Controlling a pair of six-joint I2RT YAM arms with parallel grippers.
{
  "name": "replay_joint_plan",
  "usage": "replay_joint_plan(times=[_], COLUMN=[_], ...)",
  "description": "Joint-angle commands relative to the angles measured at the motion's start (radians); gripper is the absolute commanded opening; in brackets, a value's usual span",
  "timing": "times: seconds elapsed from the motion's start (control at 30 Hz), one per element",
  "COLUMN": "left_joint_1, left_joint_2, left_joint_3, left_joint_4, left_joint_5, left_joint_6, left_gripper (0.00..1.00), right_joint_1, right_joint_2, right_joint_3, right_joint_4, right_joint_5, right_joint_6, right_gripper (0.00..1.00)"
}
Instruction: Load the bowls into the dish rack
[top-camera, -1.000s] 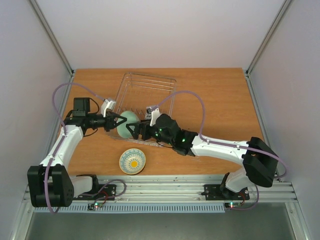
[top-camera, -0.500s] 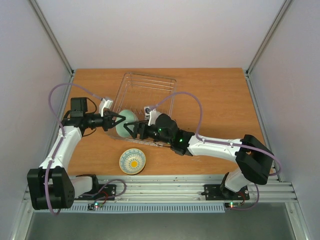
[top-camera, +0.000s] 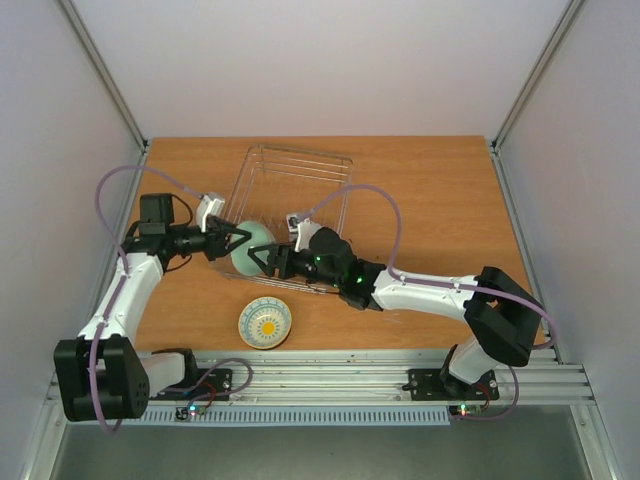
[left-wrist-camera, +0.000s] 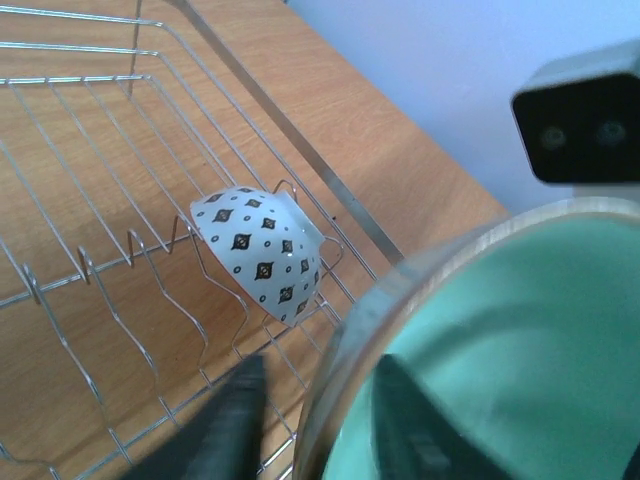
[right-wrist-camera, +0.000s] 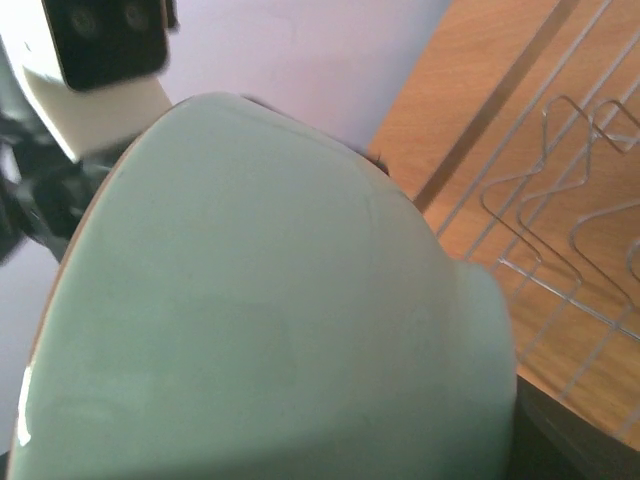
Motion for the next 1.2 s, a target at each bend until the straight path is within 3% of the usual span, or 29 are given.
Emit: replay_joint_plan(times=[0.0, 0.1, 0.23, 0.33, 0.5, 0.7, 1.0, 1.17], left_joint_1=[0.001, 0.001, 0.001, 0.001, 0.001, 0.001, 0.002, 0.002], left_joint_2=[-0.026, -0.055, -0.091, -0.093, -0.064, -0.019, -0.030, -0.026], left_joint_3=[0.001, -0.019, -0.027, -0.024, -0.011, 0.005, -0.002, -0.003], left_joint_4=[0.068, 0.124, 0.163, 0.163, 0.150, 0.126, 0.136, 0.135], left_joint_5=[-0.100, -0.272, -0.514, -0.607, -0.641, -0.635, -0.613, -0.592], left_joint_6=[-0.054, -0.095, -0.138, -0.147, -0.146, -0.139, -0.138, -0.138], left_gripper=[0.54, 0.68, 0.72, 0.72, 0.72, 0.72, 0.72, 0.72], right_joint_1=[0.010, 0.011, 0.016, 0.029, 0.076, 0.099, 0.108, 0.111], right_joint_2=[-0.028, -0.021, 0.035, 0.111, 0.311, 0.525, 0.696, 0.780], right_joint_3=[0.086, 0.188, 0.330, 0.465, 0.771, 1.076, 1.257, 1.357], right_joint_4=[-0.144, -0.369, -0.619, -0.772, -1.063, -1.322, -1.446, -1.522], right_joint_5=[0.021, 0.139, 0.294, 0.411, 0.663, 0.916, 1.133, 1.163], right_joint_6=[-0.111, -0.176, -0.258, -0.324, -0.439, -0.459, -0.493, -0.483], right_gripper=[0.01, 0.01, 0.01, 0.01, 0.01, 0.01, 0.01, 0.01])
